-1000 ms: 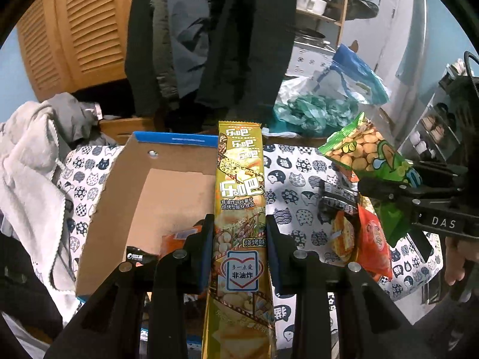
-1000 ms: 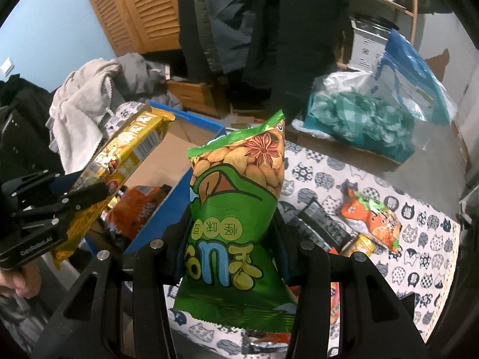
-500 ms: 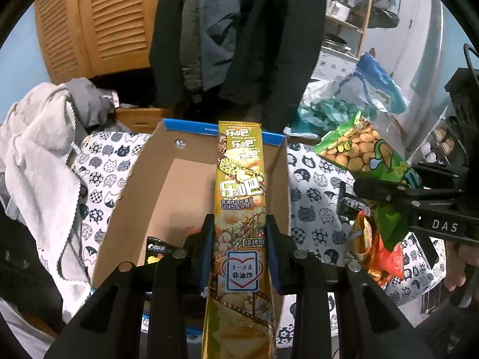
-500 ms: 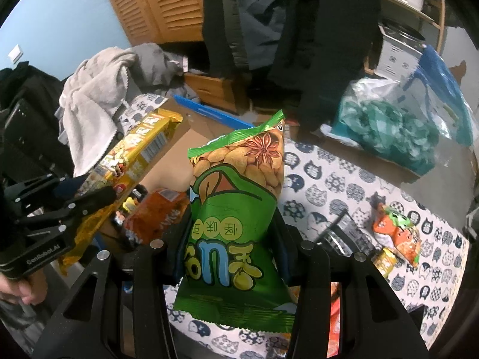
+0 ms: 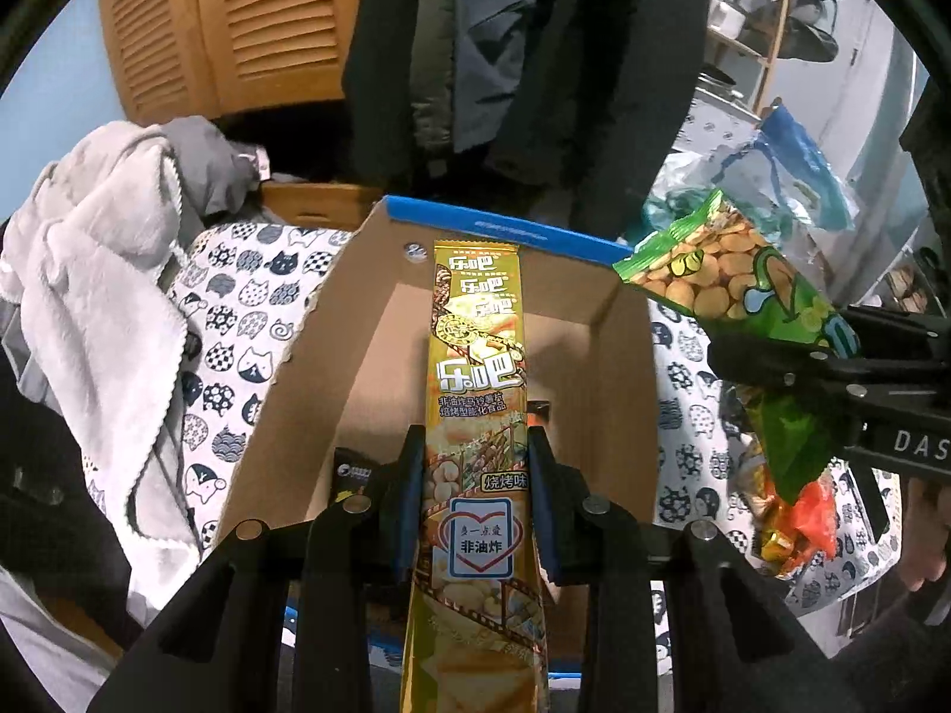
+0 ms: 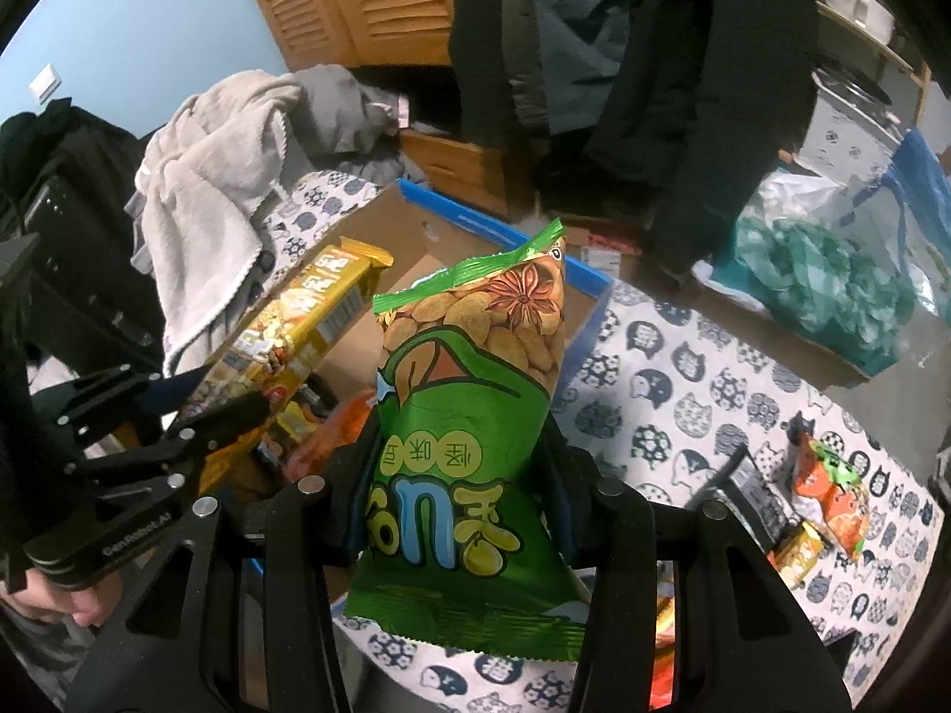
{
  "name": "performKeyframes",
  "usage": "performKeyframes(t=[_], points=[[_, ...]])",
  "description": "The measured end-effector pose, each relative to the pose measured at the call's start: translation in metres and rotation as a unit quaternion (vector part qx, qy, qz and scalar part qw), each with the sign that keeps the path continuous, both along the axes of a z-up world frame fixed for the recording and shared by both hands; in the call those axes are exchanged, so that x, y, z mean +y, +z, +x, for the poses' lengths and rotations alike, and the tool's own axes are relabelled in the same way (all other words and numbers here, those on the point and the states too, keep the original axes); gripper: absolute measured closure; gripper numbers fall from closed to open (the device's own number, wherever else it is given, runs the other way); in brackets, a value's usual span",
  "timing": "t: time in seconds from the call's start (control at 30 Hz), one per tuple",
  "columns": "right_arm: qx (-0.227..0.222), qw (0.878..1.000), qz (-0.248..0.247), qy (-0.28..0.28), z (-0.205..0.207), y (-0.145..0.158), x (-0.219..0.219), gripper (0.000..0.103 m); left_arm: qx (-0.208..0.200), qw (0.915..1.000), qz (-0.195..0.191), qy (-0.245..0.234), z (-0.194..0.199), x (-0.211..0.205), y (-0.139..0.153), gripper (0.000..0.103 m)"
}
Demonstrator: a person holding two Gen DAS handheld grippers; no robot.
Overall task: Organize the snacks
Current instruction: 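Lift both packets and carry them over the cardboard box, then release the yellow packet with the left tool while the right tool drops the green bag into the box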
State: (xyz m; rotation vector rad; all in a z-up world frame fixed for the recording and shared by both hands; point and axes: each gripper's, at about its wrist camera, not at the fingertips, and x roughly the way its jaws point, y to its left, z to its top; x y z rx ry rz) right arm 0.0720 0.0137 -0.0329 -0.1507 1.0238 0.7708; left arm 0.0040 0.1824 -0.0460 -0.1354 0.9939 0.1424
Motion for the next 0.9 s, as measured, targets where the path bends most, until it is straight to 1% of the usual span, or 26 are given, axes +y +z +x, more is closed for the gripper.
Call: performKeyframes(t=[0.23,0.37,0.57,0.73,0.8,0.87,0.9], points=[[0.006,1.0,-0.004,0.011,0.002,-0.004,0.026,0.057,0.012,0.9998,0.004,0.016,0.002,0.014,-0.011,0.071],[0.009,1.0,-0.009,0.017,0.002,-0.009,0.038,0.057,0.026,0.9993,0.006,0.026,0.005,0.022,-0.022,0.071],[0.024,0.999,-0.013,0.021,0.005,-0.02,0.05,0.057,0.051,0.998,-0.011,0.036,0.009,0.031,-0.035,0.07],[0.04,0.999,-0.015,0.024,0.008,-0.028,0.058,0.057,0.044,0.9982,0.002,0.042,0.006,0.031,-0.032,0.07],[0.043,0.999,-0.016,0.026,0.007,-0.03,0.06,0.057,0.042,0.9981,0.008,0.044,0.005,0.032,-0.029,0.066],[0.046,0.998,-0.017,0.029,0.007,-0.033,0.063,0.057,0.04,0.9982,0.007,0.044,0.004,0.033,-0.027,0.059],[0.047,0.998,-0.017,0.03,0.007,-0.034,0.064,0.057,0.038,0.9982,0.007,0.046,0.004,0.034,-0.025,0.057]])
